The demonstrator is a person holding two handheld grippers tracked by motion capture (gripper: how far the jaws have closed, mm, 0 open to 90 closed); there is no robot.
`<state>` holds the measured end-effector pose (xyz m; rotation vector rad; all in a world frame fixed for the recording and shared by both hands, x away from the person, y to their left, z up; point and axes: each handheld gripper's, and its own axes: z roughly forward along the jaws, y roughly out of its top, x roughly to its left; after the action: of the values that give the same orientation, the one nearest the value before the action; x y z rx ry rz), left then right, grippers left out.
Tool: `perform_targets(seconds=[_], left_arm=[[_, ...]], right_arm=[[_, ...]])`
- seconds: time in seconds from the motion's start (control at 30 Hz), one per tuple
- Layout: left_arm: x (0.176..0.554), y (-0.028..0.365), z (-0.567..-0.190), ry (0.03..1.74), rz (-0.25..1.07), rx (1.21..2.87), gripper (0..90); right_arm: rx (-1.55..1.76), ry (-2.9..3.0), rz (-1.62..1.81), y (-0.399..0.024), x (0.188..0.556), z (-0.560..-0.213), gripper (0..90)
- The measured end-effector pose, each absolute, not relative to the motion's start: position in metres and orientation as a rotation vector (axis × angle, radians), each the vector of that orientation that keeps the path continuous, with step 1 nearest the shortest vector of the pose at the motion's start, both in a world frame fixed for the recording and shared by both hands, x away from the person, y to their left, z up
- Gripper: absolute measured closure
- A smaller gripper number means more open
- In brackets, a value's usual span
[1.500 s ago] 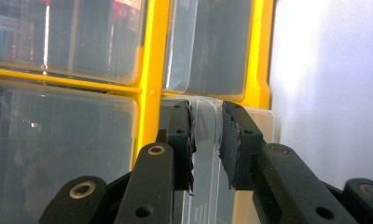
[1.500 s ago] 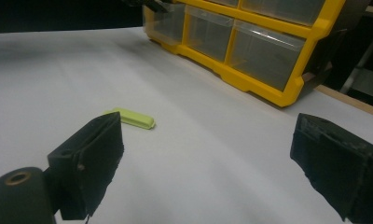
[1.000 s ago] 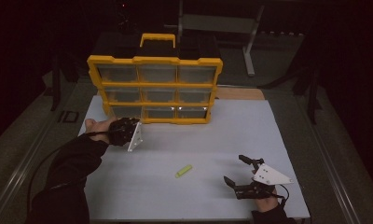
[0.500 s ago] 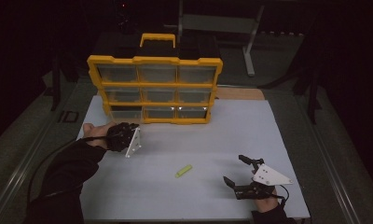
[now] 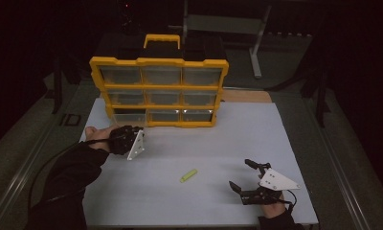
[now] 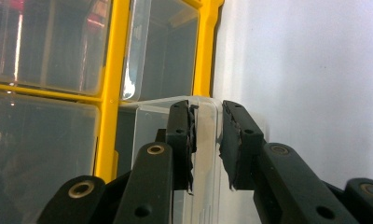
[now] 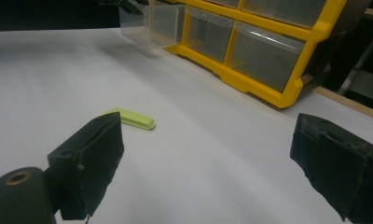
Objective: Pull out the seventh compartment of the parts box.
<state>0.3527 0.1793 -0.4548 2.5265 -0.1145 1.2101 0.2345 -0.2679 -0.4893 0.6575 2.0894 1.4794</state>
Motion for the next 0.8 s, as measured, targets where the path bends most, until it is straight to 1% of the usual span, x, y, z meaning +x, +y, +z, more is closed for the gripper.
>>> perform_targets(seconds=[0.27, 0.4, 0.43, 0.47, 0.5, 0.6, 0.63, 0.7, 0.73, 0.8], left_arm=[[0.355, 0.182, -0.454, -0.106, 1.179, 2.522, 74.2], [0.355, 0.180, -0.452, -0.040, 1.156, 2.526, 72.8], [0.356, 0.180, -0.451, 0.006, 1.161, 2.523, 68.3], [0.356, 0.180, -0.451, 0.006, 1.161, 2.523, 62.8], [0.358, 0.180, -0.448, 0.124, 1.123, 2.498, 62.8], [0.359, 0.184, -0.444, 0.283, 1.051, 2.441, 49.5], [0.359, 0.186, -0.442, 0.330, 1.020, 2.410, 48.6], [0.360, 0.190, -0.437, 0.420, 0.970, 2.352, 41.4], [0.360, 0.193, -0.435, 0.452, 0.952, 2.321, 40.4], [0.360, 0.197, -0.430, 0.523, 0.905, 2.265, 34.1]], right_arm=[[0.656, 2.093, 1.477, -0.268, 0.235, -0.490, 9.5], [0.659, 2.092, 1.479, -0.268, 0.235, -0.490, 9.5], [0.660, 2.092, 1.479, -0.268, 0.235, -0.490, 9.5], [0.660, 2.092, 1.479, -0.268, 0.235, -0.490, 9.5], [0.659, 2.092, 1.478, -0.268, 0.235, -0.490, 9.5], [0.661, 2.089, 1.480, -0.268, 0.235, -0.489, 9.4], [0.662, 2.090, 1.479, -0.268, 0.235, -0.489, 9.5], [0.664, 2.089, 1.479, -0.269, 0.235, -0.489, 9.5], [0.664, 2.089, 1.480, -0.269, 0.235, -0.490, 9.5], [0.664, 2.091, 1.478, -0.268, 0.235, -0.490, 9.4]])
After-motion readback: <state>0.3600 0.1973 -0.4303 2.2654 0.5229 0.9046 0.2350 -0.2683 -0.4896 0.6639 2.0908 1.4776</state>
